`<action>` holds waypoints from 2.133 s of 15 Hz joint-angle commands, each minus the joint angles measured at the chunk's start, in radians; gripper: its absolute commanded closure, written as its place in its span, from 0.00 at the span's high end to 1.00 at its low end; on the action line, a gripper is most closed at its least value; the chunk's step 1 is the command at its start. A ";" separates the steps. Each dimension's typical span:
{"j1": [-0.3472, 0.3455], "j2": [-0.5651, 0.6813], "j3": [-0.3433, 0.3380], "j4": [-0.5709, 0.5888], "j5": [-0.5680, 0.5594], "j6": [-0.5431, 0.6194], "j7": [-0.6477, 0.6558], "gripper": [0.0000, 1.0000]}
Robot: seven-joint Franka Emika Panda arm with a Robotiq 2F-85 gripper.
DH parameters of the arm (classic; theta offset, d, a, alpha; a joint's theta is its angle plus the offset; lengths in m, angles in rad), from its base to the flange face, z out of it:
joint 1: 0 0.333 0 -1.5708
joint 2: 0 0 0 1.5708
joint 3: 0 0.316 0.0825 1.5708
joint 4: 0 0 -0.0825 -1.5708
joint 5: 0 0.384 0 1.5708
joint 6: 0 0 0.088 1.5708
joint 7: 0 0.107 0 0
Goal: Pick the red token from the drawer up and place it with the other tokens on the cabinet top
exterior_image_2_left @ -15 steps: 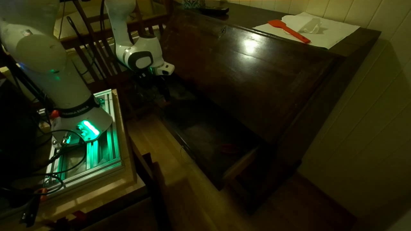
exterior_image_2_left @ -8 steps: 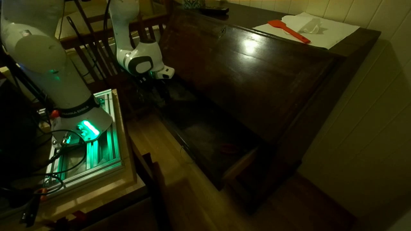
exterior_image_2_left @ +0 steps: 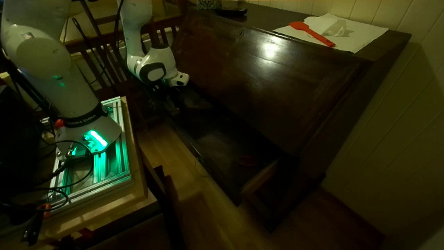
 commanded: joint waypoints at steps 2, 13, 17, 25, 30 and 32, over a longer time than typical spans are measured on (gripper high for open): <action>0.007 0.032 -0.005 0.017 -0.017 0.027 -0.013 0.42; -0.089 -0.325 0.160 -0.163 -0.019 -0.131 0.041 0.11; -0.325 -0.461 0.452 -0.110 0.019 -0.258 0.072 0.11; -0.671 -0.583 0.983 0.154 0.392 -0.287 -0.013 0.11; -0.657 -0.568 0.968 0.159 0.356 -0.279 0.012 0.36; -0.659 -0.568 0.968 0.156 0.357 -0.279 0.012 0.11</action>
